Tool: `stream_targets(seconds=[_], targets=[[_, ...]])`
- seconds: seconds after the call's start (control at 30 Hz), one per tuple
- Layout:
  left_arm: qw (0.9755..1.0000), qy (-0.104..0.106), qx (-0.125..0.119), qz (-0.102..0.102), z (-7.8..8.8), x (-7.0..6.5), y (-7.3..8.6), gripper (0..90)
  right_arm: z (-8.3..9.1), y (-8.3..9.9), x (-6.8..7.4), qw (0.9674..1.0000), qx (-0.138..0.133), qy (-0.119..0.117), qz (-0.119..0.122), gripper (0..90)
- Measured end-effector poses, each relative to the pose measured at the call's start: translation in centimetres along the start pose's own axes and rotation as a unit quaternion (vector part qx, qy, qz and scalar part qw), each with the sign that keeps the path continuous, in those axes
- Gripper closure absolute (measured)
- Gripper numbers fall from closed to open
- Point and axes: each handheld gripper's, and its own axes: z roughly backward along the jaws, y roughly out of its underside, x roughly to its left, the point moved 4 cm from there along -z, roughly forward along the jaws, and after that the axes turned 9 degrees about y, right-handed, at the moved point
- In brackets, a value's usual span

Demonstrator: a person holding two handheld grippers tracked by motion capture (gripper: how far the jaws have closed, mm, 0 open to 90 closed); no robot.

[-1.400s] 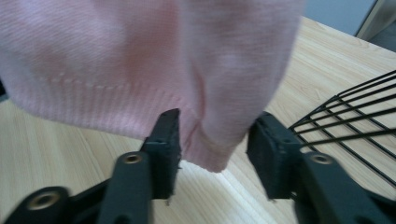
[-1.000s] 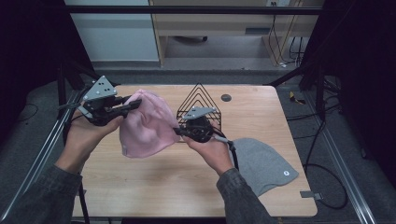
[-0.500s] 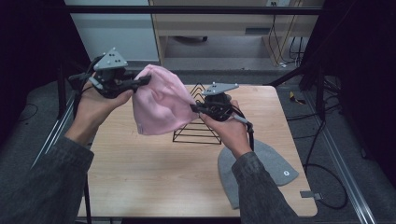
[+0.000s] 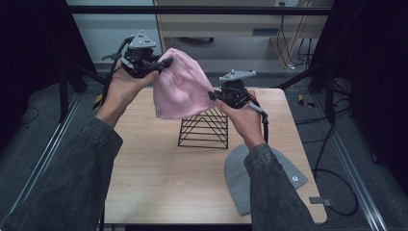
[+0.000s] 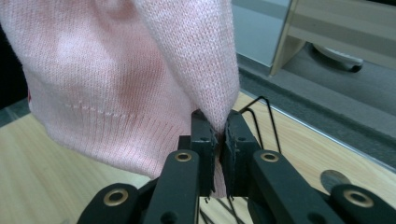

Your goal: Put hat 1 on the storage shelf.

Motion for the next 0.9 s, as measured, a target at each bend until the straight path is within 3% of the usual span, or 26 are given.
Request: stream_targets(seconds=[0.27,0.6,0.9], targets=[[0.9998,-0.001,-0.020,0.004,-2.0,0.4,0.7,75.5,-0.6,0.9,-0.3,0.9999,-0.007,0.013,0.001,84.2],[0.9997,0.010,-0.022,0.001,-2.8,-1.1,1.9,75.3,-0.2,3.2,-0.4,0.9992,-0.020,0.029,0.017,84.2],[0.9989,0.032,-0.032,0.014,-2.7,-2.6,2.2,75.0,0.7,4.8,-0.6,0.9996,-0.023,0.012,0.013,84.3]])
